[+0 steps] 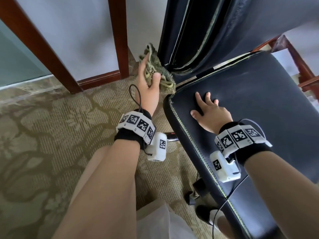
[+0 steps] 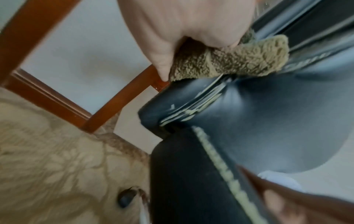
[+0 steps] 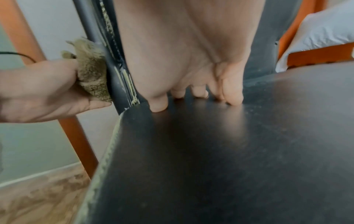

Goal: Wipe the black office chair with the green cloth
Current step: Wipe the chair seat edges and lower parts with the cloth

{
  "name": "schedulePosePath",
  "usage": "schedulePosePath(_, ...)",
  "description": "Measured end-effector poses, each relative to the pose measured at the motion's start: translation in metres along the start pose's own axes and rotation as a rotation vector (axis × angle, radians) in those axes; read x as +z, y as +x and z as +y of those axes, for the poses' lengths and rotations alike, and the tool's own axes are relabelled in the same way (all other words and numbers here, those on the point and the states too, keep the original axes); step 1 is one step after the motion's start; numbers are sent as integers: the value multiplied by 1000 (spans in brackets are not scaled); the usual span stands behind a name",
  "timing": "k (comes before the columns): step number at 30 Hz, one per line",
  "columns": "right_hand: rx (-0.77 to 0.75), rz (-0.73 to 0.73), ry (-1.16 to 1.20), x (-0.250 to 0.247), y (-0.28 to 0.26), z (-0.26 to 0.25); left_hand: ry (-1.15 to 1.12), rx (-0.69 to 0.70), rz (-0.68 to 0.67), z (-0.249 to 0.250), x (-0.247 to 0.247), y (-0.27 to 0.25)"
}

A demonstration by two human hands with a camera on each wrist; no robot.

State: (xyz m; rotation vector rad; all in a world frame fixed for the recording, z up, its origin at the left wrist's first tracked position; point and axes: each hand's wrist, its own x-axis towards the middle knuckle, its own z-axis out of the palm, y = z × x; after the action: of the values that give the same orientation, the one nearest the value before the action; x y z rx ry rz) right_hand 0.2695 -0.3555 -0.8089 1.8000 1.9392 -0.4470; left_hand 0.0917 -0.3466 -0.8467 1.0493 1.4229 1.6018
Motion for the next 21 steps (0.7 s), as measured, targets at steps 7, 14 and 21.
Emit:
schedulePosePath(7, 13, -4, -12, 2, -4, -4, 136, -213, 4, -9, 2, -7)
schedulePosePath(14, 7, 30, -24, 5, -2, -2, 28, 206, 73, 15, 11, 3)
schedulePosePath(21, 3, 28, -19, 5, -1, -2, 34, -82, 27, -31, 4, 0)
